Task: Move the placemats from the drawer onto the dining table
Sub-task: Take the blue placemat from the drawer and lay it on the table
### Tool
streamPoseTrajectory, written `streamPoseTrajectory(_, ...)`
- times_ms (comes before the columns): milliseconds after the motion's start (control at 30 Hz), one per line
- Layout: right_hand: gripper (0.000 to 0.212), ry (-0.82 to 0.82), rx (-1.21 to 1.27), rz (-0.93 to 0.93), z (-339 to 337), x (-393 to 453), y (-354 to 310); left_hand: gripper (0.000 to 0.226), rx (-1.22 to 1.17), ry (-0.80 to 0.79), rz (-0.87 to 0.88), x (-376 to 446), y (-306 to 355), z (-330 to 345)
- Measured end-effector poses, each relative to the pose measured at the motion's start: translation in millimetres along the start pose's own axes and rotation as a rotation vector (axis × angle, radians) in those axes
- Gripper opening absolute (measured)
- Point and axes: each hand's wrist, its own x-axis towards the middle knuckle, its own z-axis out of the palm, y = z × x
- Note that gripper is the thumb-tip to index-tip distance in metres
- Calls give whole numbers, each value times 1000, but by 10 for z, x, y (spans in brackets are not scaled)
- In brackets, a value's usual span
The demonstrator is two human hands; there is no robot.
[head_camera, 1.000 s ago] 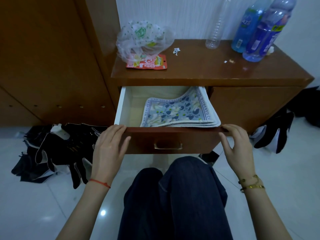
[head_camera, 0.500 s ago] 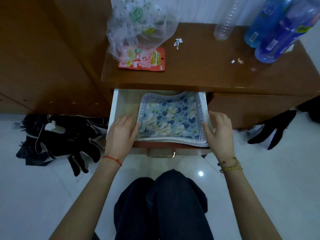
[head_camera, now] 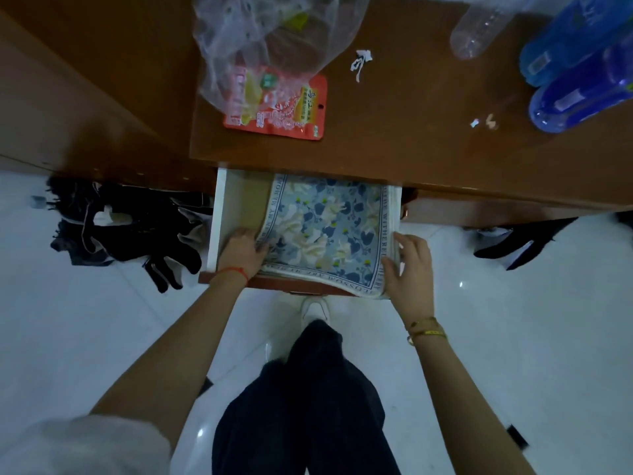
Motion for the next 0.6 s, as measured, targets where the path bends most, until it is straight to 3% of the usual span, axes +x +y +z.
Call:
streamPoseTrajectory(233,45,7,13,37,43,6,-21,38,-48,-115,-112,49,21,26)
streamPoseTrajectory(600,47,16,57,171,27,-93,-122,23,-209,-56,-155,-229,89,-134)
